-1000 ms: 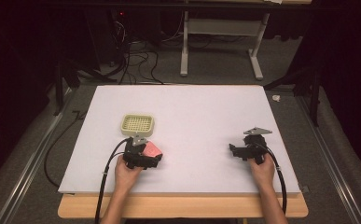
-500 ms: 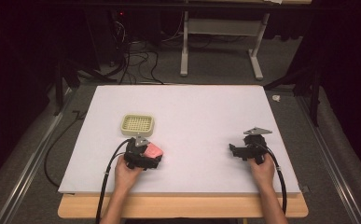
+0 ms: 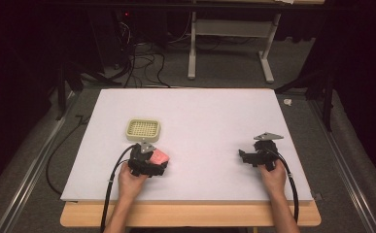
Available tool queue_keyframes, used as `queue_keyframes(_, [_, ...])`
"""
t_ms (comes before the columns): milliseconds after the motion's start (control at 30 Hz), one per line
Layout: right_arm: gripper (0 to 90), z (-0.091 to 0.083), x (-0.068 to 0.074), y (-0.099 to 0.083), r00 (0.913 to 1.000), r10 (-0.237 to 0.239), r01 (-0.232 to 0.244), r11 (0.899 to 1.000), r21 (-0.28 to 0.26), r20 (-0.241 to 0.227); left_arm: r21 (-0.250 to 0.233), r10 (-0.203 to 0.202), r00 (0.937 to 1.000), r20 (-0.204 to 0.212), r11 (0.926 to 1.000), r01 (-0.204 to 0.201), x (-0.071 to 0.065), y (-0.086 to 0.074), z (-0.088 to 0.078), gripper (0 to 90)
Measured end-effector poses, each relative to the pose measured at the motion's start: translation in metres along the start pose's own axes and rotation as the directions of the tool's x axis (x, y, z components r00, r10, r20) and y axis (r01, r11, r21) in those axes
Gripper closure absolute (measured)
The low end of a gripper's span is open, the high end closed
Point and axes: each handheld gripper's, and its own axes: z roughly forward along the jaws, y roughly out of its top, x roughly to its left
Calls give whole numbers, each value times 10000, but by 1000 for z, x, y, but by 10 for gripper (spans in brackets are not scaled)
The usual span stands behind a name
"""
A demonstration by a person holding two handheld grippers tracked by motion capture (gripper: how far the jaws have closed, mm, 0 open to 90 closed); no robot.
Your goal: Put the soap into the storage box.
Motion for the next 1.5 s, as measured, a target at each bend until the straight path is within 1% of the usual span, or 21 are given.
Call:
queue_keyframes(200, [147,0,0,0,10000,2,-2,10000,2,-1,-121,-102,9999,20,9999,102,1,1,-4,137])
queue_keyframes(267, [148,0,0,0,10000,0,0,10000,0,-2,-212,-100,9999,15,9997,101,2,1,-7,137])
queue_keyframes(333, [147,0,0,0,10000,-2,2,10000,-1,-1,-345,-186,9998,48,9992,188,3,1,-11,138])
queue_keyframes(433, [148,0,0,0,10000,0,0,10000,-1,0,-398,-225,9997,66,9989,227,4,2,-13,138])
queue_keyframes(600, [148,0,0,0,10000,0,0,10000,-1,0,-573,-401,9992,-29,9976,398,8,2,-20,138])
queue_keyframes(700, [148,0,0,0,10000,0,0,10000,-1,-1,-602,-469,9989,-21,9971,467,10,2,-22,138])
queue_keyframes(833, [148,0,0,0,10000,15,-15,10000,8,-3,-677,-654,9978,-59,9956,649,14,2,-25,138])
queue_keyframes(933, [148,0,0,0,10000,13,-13,10000,10,0,-670,-762,9969,-174,9949,749,17,3,-28,138])
queue_keyframes(1233, [147,0,0,0,10000,13,-13,10000,9,-4,-690,-723,9967,-361,9952,697,19,11,-32,138])
queue_keyframes(1267, [148,0,0,0,10000,13,-13,10000,9,-3,-721,-814,9961,-354,9943,786,21,12,-34,138])
queue_keyframes(1300, [148,0,0,0,10000,13,-13,10000,9,-3,-721,-814,9961,-354,9943,786,21,12,-34,138])
queue_keyframes(1333, [147,0,0,0,10000,13,-13,10000,10,-3,-755,-901,9951,-416,9934,868,23,14,-35,138])
queue_keyframes(1500, [148,0,0,0,10000,-1,1,10000,-2,-6,-805,-1000,9938,-480,9921,959,26,17,-37,138])
